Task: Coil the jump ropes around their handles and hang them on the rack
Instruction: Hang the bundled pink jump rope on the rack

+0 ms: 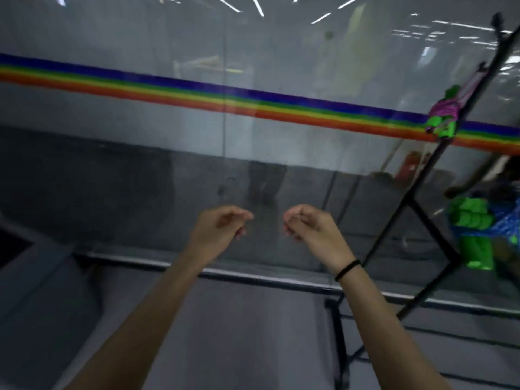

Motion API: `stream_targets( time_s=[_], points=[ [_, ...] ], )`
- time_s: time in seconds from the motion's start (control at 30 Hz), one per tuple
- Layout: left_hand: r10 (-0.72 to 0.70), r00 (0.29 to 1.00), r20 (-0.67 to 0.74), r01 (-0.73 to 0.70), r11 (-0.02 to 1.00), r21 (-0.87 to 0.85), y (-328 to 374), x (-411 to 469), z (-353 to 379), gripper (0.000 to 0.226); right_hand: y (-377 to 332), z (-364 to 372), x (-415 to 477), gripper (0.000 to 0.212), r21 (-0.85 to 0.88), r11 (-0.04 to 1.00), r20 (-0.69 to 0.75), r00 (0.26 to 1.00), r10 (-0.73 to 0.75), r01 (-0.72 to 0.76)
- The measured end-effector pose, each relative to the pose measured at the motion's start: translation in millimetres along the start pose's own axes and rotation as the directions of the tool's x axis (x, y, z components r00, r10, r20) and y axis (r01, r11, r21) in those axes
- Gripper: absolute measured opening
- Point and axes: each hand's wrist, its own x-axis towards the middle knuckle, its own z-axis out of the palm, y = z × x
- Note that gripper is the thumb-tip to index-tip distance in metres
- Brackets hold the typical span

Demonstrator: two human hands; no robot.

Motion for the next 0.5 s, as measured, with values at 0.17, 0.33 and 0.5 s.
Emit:
stream_targets(
  time_s=[0.17, 0.33, 0.5],
  points=[
    [-0.053, 0.994, -0.095, 0.054, 0.998, 0.013, -20.1, -91.4, -92.7, 0.019, -27.3, 96.2, -52.2, 0.020, 0.009, 1.000, 0.171, 0.985, 0.006, -0.008],
    [-0.121, 0.984, -0.130, 0.126, 0.991, 0.033, -43.2, -185.1, -188.3, 0.027, -45.4, 212.6, -111.4, 0.024, 0.001, 0.999, 0.254, 0.966, 0.039, -0.040],
    [-0.210, 0.974, -0.084, 0.216, 0.975, 0.061, -83.6, -287.4, -275.6, 0.022, -41.6, 335.9, -177.9, 0.027, 0.036, 0.995, 0.255, 0.963, 0.085, -0.097]
  ],
)
